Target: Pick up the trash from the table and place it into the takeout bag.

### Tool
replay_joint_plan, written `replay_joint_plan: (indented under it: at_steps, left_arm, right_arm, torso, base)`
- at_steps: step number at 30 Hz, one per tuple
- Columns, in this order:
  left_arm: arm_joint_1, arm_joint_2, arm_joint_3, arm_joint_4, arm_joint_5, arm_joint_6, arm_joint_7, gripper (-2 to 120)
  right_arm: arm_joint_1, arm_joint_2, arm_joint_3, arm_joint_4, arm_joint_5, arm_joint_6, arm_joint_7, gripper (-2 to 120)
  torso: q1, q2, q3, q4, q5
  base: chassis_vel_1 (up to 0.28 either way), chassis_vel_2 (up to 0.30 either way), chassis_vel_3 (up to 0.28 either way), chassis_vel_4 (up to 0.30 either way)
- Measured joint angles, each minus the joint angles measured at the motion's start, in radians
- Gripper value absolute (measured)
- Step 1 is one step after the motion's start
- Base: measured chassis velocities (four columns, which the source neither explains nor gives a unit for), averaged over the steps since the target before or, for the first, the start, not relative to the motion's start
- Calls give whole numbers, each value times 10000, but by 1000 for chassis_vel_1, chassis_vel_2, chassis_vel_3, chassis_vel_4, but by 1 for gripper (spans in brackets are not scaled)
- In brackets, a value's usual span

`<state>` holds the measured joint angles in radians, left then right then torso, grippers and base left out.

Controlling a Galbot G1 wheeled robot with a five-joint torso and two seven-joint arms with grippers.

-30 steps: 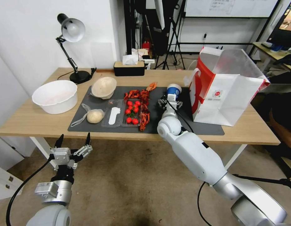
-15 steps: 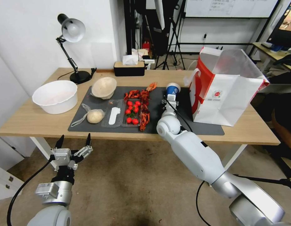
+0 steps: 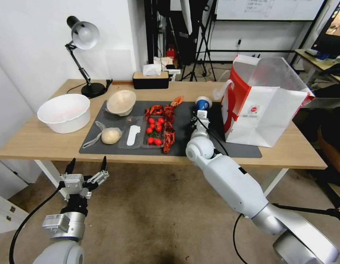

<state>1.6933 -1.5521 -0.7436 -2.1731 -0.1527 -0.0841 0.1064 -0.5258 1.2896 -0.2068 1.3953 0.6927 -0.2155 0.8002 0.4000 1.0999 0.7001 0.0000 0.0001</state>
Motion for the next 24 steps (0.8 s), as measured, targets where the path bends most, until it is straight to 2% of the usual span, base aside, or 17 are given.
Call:
replay_joint_plan:
  at_steps: [6, 10, 12, 18, 24]
  left_arm:
    - [-8, -8, 3, 46, 3, -12, 3, 100]
    - [-19, -7, 3, 64, 8, -13, 3, 100]
    - [-31, -12, 23, 66, 14, -13, 4, 100]
    - [-66, -33, 62, 90, 33, 3, 4, 100]
    - [-97, -36, 78, 148, 52, 9, 5, 100]
  right_arm:
    - [-64, -238, -44, 681, -30, 568, -651, 6]
    - [-96, -465, -44, 1435, -21, 1119, -1424, 6]
    - [-115, -720, -10, 2251, 2, 1246, -1817, 6]
    - [-111, -1213, 350, 3479, 8, 1282, -2209, 6]
    - [-101, -1636, 1123, 4465, -17, 549, -1713, 6]
  torso:
    - [0, 0, 0, -1, 0]
    - [0, -1, 0, 1, 0]
    - [-1, -1, -1, 0, 0]
    - [0, 0, -1, 0, 0]
    - [0, 0, -2, -1, 0]
  base:
    - [0, 0, 0, 0]
    - [0, 0, 0, 0]
    - [0, 0, 0, 0]
    - [0, 0, 0, 0]
    - [0, 0, 0, 0]
